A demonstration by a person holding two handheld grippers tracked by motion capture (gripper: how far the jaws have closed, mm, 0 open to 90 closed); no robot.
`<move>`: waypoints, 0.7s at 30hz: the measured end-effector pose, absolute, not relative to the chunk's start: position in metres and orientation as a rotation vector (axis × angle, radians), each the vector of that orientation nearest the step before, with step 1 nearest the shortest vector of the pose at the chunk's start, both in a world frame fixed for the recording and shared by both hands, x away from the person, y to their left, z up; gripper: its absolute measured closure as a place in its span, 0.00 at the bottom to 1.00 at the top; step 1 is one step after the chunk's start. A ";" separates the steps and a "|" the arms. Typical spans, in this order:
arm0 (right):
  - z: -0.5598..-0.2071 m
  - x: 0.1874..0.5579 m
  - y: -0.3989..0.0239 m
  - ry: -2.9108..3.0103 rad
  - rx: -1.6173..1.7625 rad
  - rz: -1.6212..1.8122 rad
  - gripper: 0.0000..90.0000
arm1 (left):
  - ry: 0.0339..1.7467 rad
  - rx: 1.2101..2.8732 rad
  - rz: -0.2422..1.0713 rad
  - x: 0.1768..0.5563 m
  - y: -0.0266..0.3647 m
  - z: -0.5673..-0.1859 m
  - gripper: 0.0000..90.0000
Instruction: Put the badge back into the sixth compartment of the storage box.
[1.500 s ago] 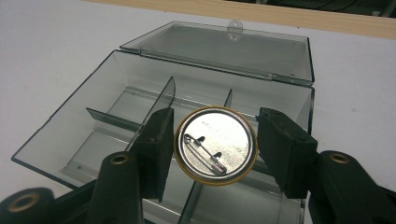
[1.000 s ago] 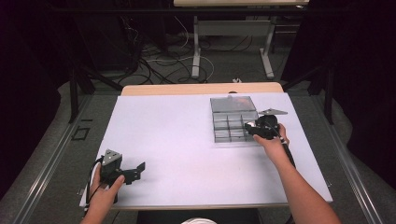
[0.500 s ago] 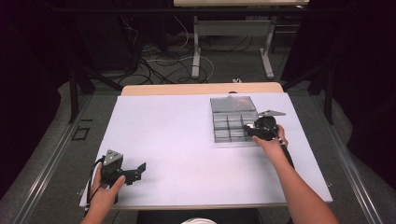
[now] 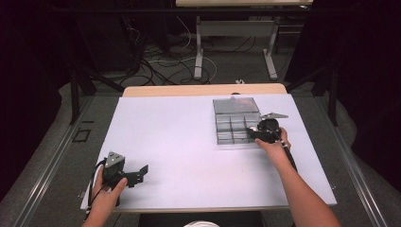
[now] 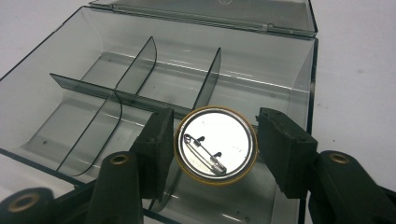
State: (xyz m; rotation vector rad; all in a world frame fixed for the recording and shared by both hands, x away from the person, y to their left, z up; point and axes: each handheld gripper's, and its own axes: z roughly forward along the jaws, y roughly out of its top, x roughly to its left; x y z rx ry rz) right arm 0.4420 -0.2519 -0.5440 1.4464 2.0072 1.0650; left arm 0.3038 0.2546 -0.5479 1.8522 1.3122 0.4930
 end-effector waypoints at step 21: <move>-0.543 0.440 -0.254 1.993 1.446 1.086 0.52 | 1.312 1.853 0.491 0.304 0.254 -0.548 0.01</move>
